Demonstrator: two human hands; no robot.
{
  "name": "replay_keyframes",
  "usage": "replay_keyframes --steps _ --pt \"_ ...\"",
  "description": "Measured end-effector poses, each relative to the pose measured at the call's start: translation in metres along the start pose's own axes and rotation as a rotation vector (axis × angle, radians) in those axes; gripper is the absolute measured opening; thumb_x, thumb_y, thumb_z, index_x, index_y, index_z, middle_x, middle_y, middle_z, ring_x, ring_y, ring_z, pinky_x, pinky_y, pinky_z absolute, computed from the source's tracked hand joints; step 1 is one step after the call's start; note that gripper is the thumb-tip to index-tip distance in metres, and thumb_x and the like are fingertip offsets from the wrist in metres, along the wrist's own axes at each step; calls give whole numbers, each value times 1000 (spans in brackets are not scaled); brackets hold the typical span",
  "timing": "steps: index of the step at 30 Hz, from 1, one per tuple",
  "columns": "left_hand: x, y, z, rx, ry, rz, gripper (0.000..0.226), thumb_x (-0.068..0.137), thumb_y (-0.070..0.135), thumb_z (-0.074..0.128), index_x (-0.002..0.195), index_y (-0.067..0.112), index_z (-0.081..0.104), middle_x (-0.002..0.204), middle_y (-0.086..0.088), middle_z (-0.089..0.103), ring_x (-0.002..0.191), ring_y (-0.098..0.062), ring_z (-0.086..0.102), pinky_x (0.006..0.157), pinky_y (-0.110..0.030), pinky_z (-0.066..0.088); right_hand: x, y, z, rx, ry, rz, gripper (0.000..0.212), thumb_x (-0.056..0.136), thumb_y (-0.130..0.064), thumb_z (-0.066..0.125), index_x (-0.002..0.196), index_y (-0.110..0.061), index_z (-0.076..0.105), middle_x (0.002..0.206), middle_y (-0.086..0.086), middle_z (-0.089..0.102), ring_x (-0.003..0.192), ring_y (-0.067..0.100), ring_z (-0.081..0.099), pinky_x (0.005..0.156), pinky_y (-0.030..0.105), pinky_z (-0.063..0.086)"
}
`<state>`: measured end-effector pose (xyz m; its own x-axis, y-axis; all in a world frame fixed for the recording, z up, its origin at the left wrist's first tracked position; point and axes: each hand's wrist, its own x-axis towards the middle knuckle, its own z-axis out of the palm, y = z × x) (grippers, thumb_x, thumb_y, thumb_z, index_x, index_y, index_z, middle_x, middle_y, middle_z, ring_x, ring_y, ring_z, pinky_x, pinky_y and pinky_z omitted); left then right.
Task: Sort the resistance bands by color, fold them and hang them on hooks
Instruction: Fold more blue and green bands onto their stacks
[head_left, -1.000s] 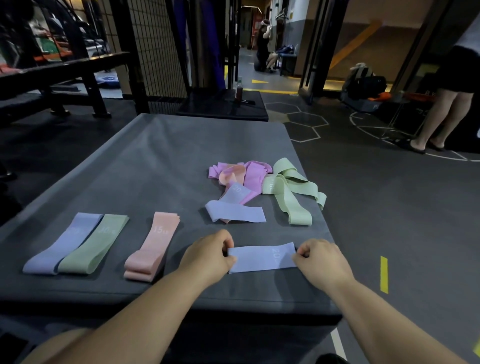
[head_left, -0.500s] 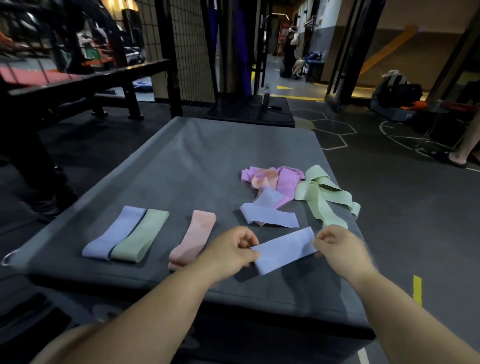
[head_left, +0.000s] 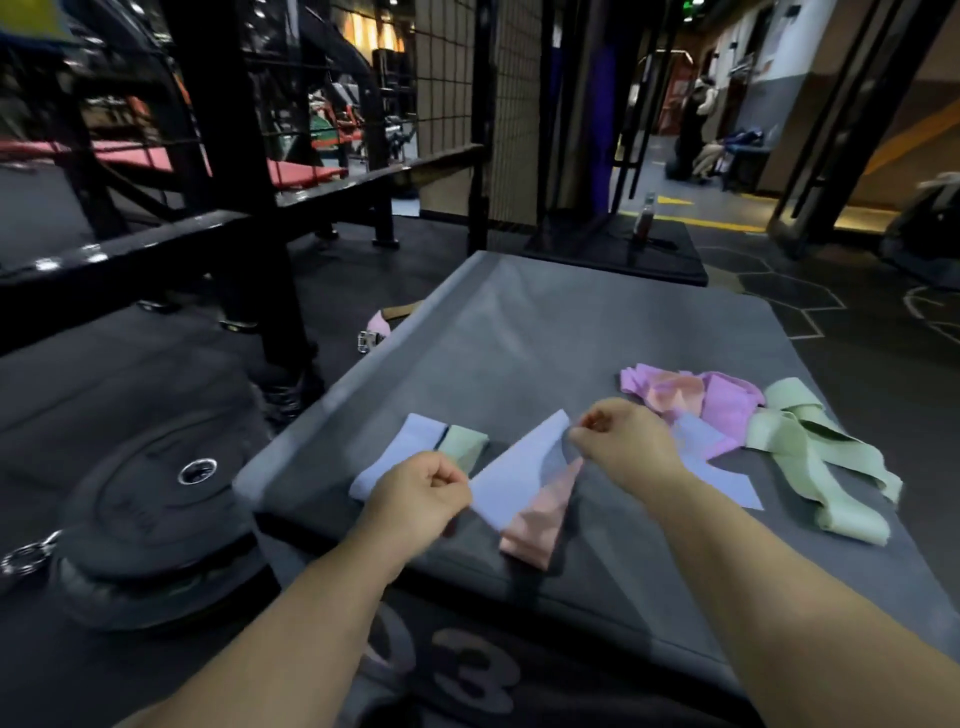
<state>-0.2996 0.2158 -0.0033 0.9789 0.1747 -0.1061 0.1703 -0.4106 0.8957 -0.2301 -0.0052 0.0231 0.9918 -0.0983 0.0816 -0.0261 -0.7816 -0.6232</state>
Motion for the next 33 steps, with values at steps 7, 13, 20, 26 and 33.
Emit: replay_keyframes --steps 7,13,20,26,33 --pt "17 -15 -50 75 112 -57 3 81 19 65 80 22 66 79 8 66 78 -10 58 61 -22 39 34 -59 50 -22 -103 -70 5 85 -21 63 81 -19 65 82 -2 66 82 19 59 65 25 39" --pt "33 -38 -70 71 140 -132 4 84 18 61 82 20 64 84 11 63 79 -5 54 62 -21 38 56 -94 89 -56 -209 -87 11 85 -14 58 87 -14 69 84 2 69 81 22 61 66 30 48" --pt "42 -50 -80 28 135 -211 7 86 21 58 84 18 64 81 3 64 74 -12 56 56 -25 38 64 -113 117 -117 -236 -128 14 85 -13 54 81 -21 65 84 0 70 78 22 68 65 29 54" --pt "45 -51 -84 -127 128 -263 9 83 17 60 75 14 62 63 2 55 59 -14 44 54 -26 33 67 -117 125 -199 -259 -145 17 81 -14 51 78 -27 62 76 -3 69 67 18 66 55 25 50" --pt "41 -54 -79 155 109 -230 8 86 25 55 89 19 58 83 4 61 75 -14 55 63 -27 40 64 -113 130 -257 -277 -134 16 81 -16 51 83 -27 63 77 -5 67 71 15 62 55 25 45"
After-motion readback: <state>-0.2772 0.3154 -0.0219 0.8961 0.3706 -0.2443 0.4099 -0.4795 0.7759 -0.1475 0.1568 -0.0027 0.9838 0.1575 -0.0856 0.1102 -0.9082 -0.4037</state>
